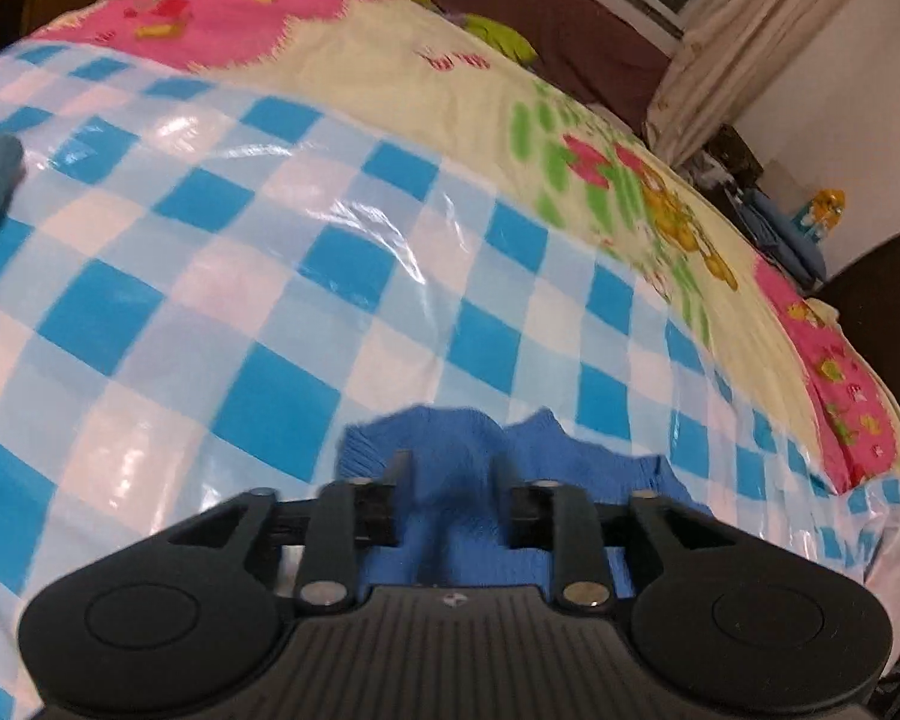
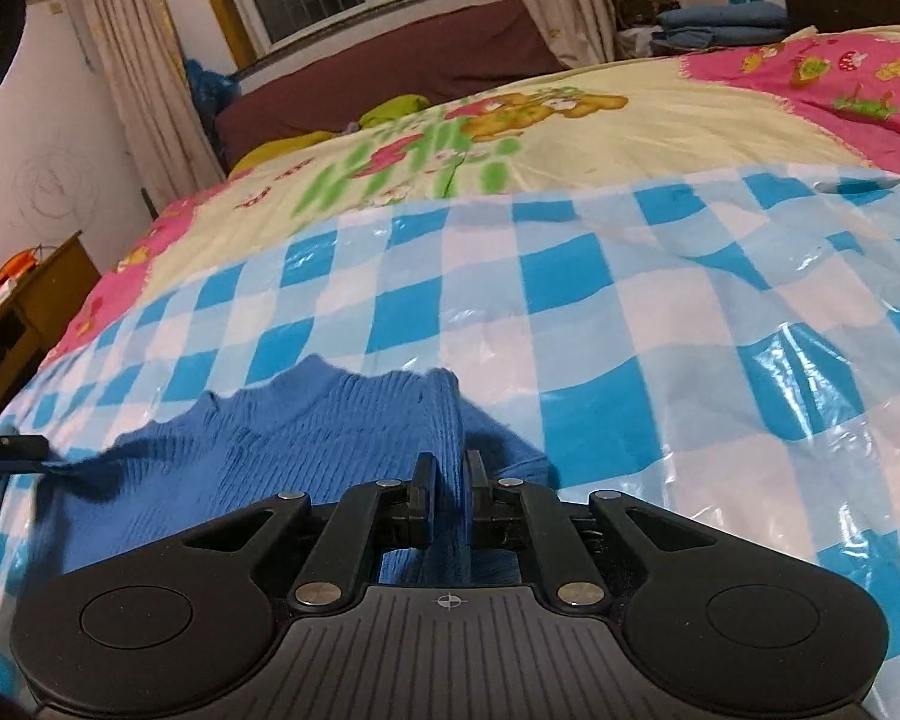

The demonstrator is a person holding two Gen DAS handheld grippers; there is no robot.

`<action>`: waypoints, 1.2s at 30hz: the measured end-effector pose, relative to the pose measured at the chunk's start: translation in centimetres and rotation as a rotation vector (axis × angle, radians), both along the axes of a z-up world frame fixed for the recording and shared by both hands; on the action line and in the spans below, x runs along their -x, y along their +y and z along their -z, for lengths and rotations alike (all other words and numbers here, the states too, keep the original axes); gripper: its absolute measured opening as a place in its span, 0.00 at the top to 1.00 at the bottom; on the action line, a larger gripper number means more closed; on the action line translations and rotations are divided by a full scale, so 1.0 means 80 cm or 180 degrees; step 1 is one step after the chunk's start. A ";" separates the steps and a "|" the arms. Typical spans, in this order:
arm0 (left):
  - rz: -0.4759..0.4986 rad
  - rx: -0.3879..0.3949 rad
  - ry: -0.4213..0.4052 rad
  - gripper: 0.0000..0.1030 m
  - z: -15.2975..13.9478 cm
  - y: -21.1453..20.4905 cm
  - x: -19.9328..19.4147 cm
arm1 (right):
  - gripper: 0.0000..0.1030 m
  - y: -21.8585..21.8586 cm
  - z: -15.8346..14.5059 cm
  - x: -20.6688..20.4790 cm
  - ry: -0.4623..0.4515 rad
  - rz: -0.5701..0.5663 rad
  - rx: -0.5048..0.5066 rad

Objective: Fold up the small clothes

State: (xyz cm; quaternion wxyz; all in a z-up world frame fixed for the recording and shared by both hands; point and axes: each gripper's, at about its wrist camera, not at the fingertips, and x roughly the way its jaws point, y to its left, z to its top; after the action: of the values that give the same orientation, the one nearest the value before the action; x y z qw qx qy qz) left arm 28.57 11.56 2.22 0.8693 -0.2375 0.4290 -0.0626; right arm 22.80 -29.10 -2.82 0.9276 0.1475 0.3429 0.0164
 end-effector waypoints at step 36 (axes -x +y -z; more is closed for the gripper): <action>0.0792 0.0044 0.0805 0.64 0.081 -0.014 0.121 | 0.82 0.006 0.026 0.080 0.0729 -0.0431 -0.0699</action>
State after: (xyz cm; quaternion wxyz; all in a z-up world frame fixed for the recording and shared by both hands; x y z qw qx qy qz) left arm 18.92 10.47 -4.23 0.7923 -0.1945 0.5606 -0.1422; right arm 16.42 -28.60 -4.92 0.8575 0.2254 0.4517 0.0992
